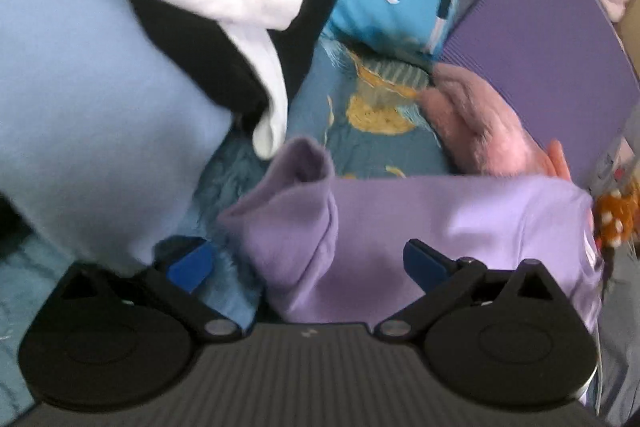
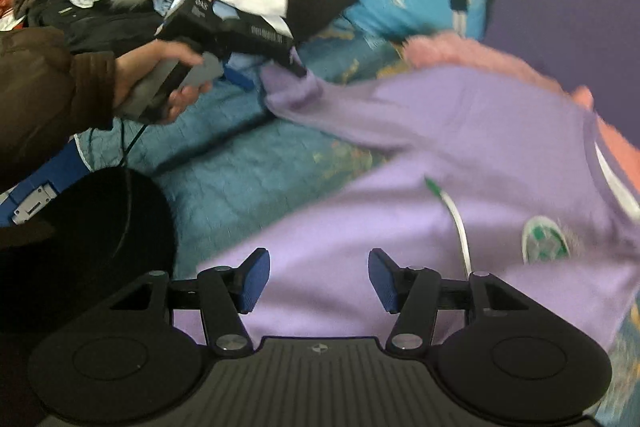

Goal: Fold clothes

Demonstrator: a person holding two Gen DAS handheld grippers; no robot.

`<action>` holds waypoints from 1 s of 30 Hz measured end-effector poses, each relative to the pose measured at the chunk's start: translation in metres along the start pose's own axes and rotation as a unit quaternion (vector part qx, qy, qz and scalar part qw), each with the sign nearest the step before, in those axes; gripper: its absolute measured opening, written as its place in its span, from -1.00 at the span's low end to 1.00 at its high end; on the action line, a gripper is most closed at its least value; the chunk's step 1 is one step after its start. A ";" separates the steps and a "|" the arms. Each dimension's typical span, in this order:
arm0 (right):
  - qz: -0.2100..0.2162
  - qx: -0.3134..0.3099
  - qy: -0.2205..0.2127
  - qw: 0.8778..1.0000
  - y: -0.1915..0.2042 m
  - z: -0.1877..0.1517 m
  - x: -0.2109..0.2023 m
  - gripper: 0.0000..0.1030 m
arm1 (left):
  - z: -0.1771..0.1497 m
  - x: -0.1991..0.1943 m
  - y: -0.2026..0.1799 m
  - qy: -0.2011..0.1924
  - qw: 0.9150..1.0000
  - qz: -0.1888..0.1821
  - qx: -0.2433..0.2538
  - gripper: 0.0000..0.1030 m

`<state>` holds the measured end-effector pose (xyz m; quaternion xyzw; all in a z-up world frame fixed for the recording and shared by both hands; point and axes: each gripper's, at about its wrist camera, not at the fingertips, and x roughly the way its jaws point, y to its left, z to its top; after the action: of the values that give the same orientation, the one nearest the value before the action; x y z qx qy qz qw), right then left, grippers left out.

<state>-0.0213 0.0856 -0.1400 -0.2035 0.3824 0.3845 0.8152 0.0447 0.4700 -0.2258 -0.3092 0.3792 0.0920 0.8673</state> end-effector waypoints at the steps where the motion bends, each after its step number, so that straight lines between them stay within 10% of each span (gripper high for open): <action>1: -0.003 0.009 0.002 1.000 -0.003 -0.005 -0.002 0.05 | 0.000 0.001 -0.001 -0.008 1.000 0.005 -0.008 0.97; 4: -0.007 0.035 0.002 0.999 -0.011 -0.014 -0.007 0.05 | -0.003 -0.003 0.001 -0.048 0.997 0.027 -0.045 0.58; 6: -0.011 0.047 -0.002 0.999 -0.014 -0.017 -0.012 0.05 | -0.005 -0.008 0.010 -0.062 0.994 0.046 -0.079 -0.54; 20: 0.033 0.073 0.007 0.997 -0.007 -0.055 -0.027 0.04 | -0.013 -0.084 -0.001 -0.130 0.989 -0.051 -0.043 -0.71; 30: 0.080 -0.123 0.016 0.989 0.065 -0.068 -0.011 -0.01 | 0.026 -0.147 -0.126 -0.137 0.980 -0.113 0.095 -0.71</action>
<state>-0.1080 0.0780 -0.1762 -0.2776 0.3604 0.4889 0.7443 0.0076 0.3964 -0.0486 -0.2503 0.2269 -0.0016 0.9412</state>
